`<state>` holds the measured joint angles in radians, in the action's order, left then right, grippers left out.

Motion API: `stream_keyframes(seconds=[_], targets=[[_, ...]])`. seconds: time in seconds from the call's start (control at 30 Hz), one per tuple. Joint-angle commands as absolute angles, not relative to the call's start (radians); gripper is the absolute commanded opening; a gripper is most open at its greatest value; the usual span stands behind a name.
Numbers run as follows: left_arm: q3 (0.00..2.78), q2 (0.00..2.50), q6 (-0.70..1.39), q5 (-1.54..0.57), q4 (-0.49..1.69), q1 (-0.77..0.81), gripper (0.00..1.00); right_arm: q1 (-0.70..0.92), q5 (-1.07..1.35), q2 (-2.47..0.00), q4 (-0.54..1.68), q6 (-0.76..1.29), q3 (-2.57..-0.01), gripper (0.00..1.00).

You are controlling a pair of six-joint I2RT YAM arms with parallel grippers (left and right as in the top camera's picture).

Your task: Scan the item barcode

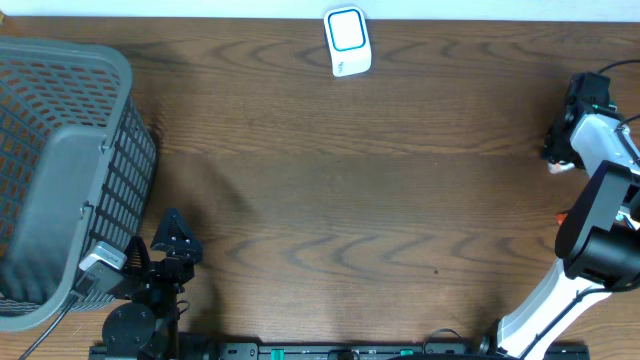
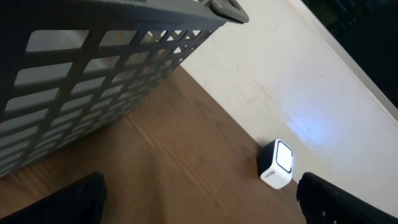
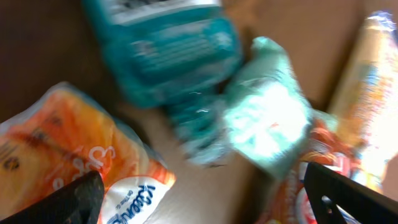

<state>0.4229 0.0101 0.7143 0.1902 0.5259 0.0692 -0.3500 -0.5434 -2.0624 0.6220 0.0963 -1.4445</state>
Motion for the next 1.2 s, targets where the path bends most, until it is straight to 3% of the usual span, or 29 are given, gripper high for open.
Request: stream_keyframes(seconds=[0.0, 0.37, 0.77, 1.17], targets=[[0.423, 0.004, 0.72, 0.203, 0.524, 0.075, 0.98, -0.328, -0.351, -1.97, 0.647, 0.112, -1.512, 0.99], [0.423, 0.004, 0.72, 0.203, 0.524, 0.075, 0.98, -0.316, 0.012, -1.507, 0.738, 0.112, -1.575, 0.99], [0.423, 0.004, 0.72, 0.203, 0.524, 0.075, 0.98, -0.316, 0.018, -1.031, 0.753, 0.112, -1.575, 0.99], [0.423, 0.004, 0.72, 0.203, 0.524, 0.075, 0.98, -0.316, 0.018, -0.795, 0.754, 0.111, -1.575, 0.99]])
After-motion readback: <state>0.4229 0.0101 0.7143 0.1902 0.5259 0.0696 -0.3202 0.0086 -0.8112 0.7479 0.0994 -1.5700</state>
